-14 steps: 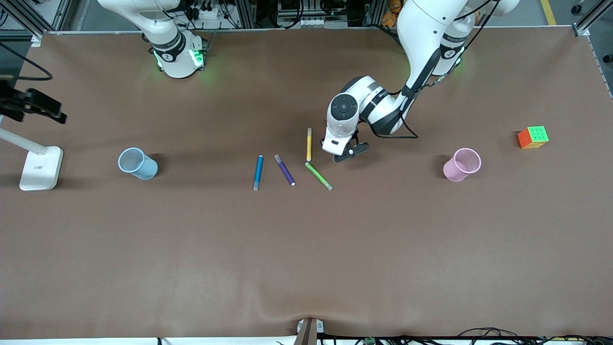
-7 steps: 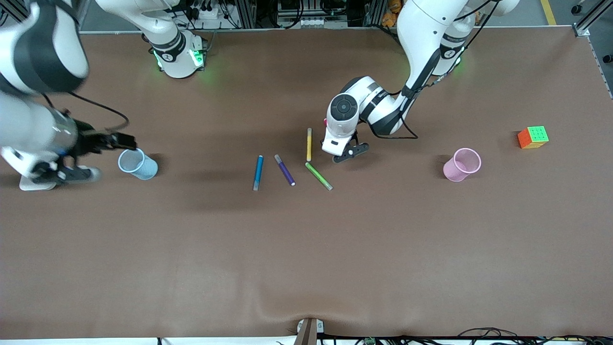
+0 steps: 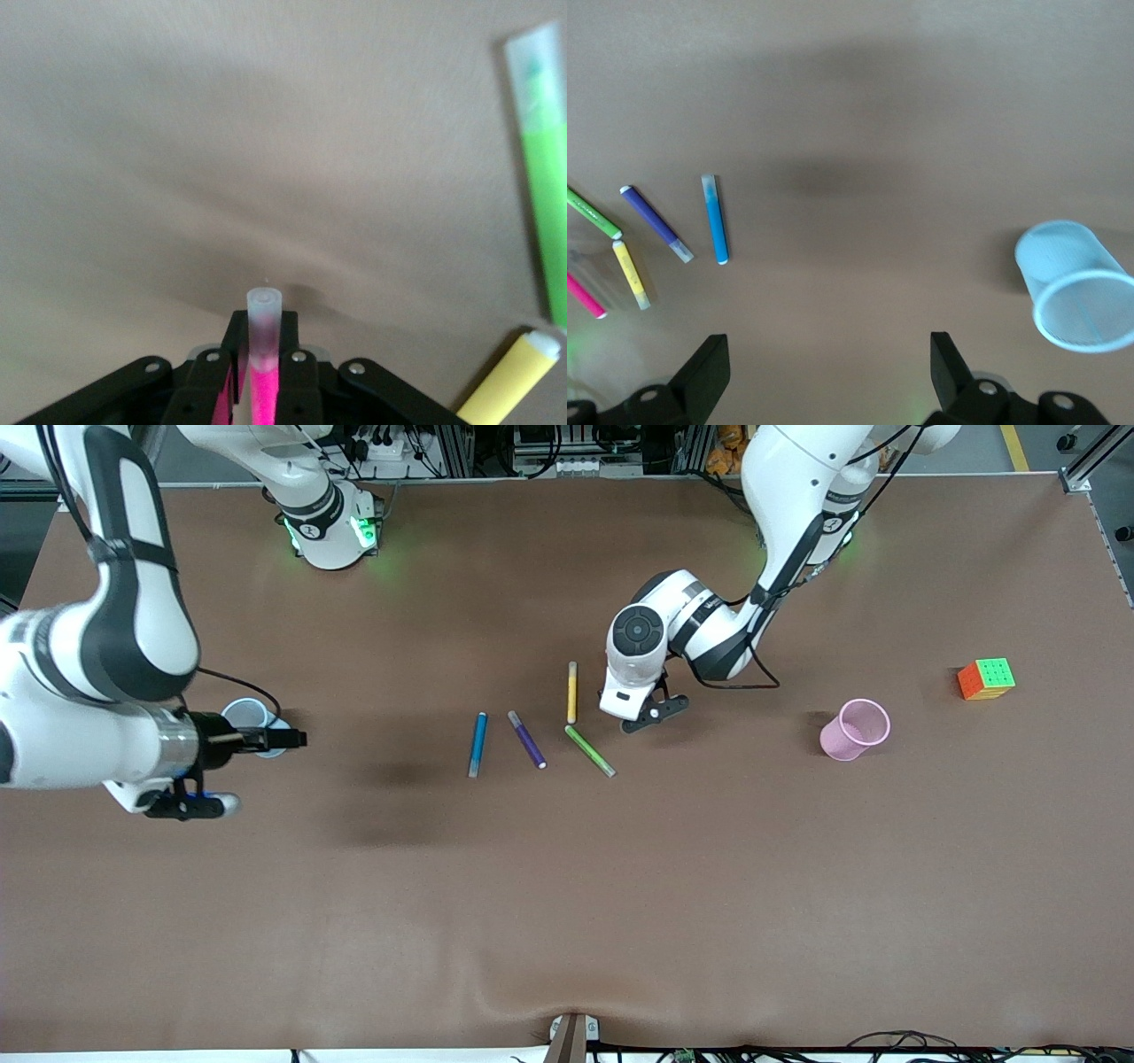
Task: Place pink and blue markers in matching cups
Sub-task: 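Lift the pink marker with the left gripper while the right gripper grasps the blue marker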
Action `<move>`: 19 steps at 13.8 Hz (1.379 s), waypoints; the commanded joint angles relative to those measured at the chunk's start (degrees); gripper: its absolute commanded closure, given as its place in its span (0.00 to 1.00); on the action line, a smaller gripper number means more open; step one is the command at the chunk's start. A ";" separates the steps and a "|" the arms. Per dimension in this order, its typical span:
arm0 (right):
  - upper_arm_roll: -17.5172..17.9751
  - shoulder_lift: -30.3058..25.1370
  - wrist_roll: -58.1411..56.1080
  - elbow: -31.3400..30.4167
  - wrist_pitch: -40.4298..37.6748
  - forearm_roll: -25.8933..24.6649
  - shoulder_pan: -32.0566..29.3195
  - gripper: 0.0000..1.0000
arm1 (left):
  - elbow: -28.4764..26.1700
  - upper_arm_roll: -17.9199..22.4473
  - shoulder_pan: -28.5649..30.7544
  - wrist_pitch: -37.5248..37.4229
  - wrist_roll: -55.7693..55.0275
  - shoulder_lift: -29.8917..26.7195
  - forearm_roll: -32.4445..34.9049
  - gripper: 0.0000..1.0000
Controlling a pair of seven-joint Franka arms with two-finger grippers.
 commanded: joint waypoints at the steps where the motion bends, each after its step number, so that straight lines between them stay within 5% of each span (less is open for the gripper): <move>1: -0.09 0.78 0.49 -0.59 4.23 -0.24 5.38 0.00 | -0.68 -0.21 1.86 -2.36 0.68 -3.81 5.88 1.00; 9: -0.26 4.90 18.23 -6.84 20.07 -5.34 20.68 0.00 | -2.09 -0.74 14.00 -4.03 21.94 -11.54 7.04 1.00; 13: -0.09 5.35 24.73 -15.09 33.58 -7.19 24.20 0.00 | -2.70 -0.74 18.56 -4.03 31.77 -14.79 7.04 1.00; 19: -0.17 11.05 28.88 -14.84 42.65 -8.07 26.32 0.00 | -10.61 -0.74 27.60 0.88 50.74 -25.24 8.96 1.00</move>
